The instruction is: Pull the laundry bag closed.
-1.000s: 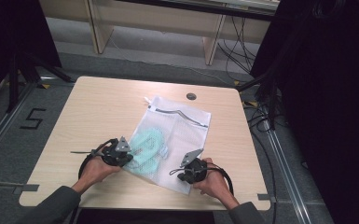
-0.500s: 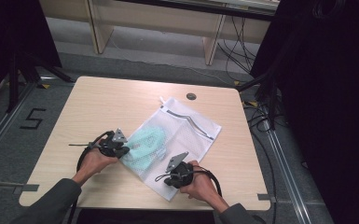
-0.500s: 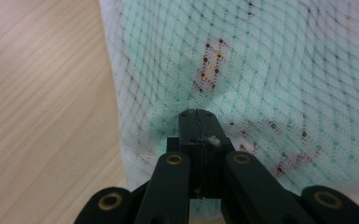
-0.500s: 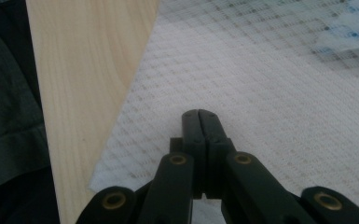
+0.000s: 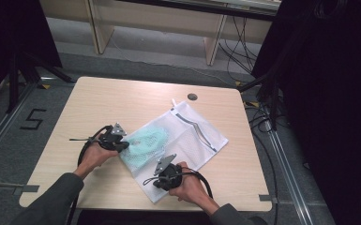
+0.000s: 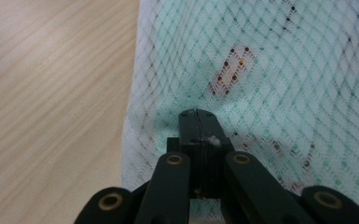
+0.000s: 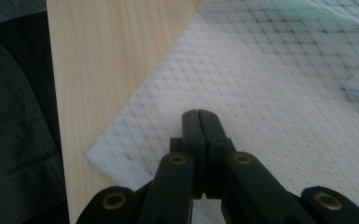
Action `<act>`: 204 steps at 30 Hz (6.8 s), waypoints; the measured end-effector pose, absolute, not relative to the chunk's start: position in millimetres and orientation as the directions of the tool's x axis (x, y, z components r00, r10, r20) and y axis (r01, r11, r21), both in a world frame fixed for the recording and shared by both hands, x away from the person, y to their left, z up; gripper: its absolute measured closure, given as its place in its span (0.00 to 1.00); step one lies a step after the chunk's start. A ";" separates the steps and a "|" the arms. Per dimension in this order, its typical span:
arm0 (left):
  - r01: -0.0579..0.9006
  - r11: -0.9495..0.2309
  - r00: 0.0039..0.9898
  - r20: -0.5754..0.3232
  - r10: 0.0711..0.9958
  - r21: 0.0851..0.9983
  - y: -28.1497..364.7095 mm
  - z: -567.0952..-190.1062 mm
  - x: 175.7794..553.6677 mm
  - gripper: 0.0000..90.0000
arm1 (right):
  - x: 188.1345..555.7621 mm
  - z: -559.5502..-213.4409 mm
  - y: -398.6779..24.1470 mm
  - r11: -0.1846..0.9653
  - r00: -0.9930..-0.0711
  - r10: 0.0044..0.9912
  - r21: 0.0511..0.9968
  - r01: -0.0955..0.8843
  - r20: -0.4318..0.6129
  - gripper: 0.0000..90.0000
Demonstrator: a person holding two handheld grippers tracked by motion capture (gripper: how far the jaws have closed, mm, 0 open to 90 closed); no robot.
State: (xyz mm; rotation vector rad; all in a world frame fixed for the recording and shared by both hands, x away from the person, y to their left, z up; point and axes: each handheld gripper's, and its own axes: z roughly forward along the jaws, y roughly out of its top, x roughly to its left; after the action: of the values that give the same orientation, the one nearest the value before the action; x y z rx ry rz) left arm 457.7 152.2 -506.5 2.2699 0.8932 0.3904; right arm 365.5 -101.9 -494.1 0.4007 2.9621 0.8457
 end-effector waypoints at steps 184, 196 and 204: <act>0.311 -0.533 0.910 -0.085 0.405 0.787 20.8 -495.9 333.2 0.42 | 365.4 -464.3 -232.3 0.758 -0.908 0.406 0.515 0.400 0.106 0.97; 0.245 -0.561 0.923 -0.014 0.384 0.791 -7.5 -504.2 332.4 0.48 | 366.5 -460.8 -227.4 0.763 -0.912 0.397 0.516 0.389 0.102 0.97; 0.196 -0.562 0.934 0.021 0.356 0.804 -18.5 -507.0 337.3 0.62 | 367.0 -459.6 -224.9 0.766 -0.917 0.386 0.521 0.378 0.097 0.97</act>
State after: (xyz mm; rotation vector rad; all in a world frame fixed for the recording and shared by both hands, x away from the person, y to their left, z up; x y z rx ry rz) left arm 337.3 -18.5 -507.0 2.1823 0.3897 0.2246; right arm 367.0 -224.9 -459.6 0.6357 2.9371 0.8612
